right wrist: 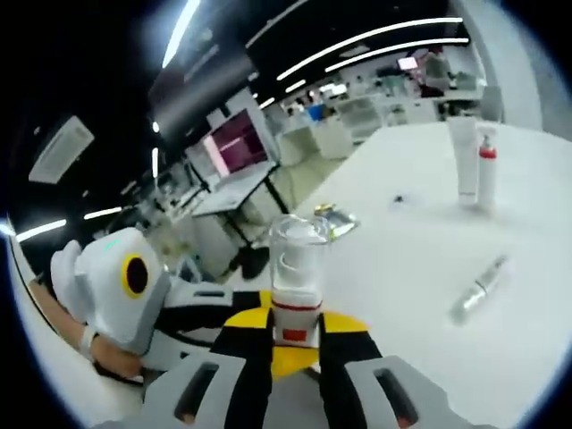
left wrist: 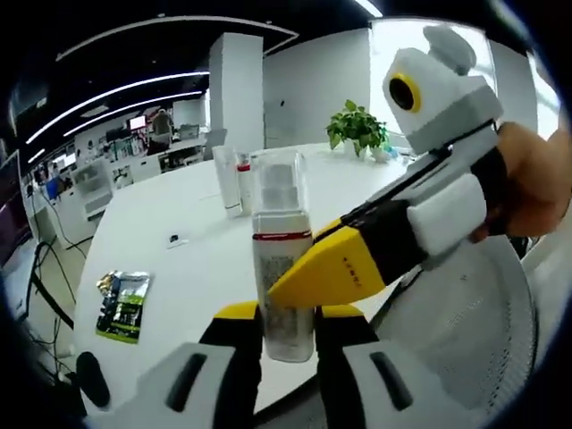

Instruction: Arrange the skincare products in the storage area until every visible bottle or jar stands upright without overlapping.

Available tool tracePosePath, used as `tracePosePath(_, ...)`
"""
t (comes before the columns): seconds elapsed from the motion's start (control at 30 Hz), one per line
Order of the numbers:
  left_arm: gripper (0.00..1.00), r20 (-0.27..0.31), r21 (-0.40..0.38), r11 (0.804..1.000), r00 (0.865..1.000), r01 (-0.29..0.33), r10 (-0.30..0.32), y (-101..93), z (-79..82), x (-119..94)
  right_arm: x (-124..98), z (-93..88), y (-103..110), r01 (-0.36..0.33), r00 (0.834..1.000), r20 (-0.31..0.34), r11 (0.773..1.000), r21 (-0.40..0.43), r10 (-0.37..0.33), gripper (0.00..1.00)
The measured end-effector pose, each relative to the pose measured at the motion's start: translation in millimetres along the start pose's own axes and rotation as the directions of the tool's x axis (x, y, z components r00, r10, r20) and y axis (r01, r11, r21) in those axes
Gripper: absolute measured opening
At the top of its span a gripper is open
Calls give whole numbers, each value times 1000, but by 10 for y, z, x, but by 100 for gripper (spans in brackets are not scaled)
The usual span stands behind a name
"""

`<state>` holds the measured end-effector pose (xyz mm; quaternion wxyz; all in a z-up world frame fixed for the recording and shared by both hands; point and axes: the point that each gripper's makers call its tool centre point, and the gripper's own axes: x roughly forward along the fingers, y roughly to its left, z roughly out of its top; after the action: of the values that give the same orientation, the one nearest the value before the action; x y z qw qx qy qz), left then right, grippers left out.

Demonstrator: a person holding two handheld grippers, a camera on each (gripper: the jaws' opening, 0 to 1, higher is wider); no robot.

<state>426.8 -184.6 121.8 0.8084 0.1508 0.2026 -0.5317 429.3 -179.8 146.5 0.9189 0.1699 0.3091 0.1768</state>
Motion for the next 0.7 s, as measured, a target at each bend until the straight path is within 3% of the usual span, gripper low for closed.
tracePosePath(0.2, 20, -2, 65, 998, 1000, -17, 17, 33, -9, 12, 33, -1, 24, 0, 1000, -29, 990, -142, -4, 13)
tracePosePath(0.37, 23, 9, 111, 993, 999, -51, 50, 106, 15, 9, 44, 88, -22, 4, 1000, -27, 984, -177, -9, 12)
tracePosePath(0.5, 22, -31, 135, 989, 998, -54, 59, 111, -63, 38, 36, 216, -191, 44, 999, -3, 979, -199, -45, 13)
tracePosePath(0.63, 25, -146, 223, 974, 987, -40, 73, 110, -283, 84, 41, 356, -467, 102, 995, 20, 969, -225, -101, 13)
tracePosePath(0.7, 25, -125, 219, 975, 990, -42, 71, 101, -247, 87, 46, 434, -607, 133, 991, 31, 966, -220, -130, 13)
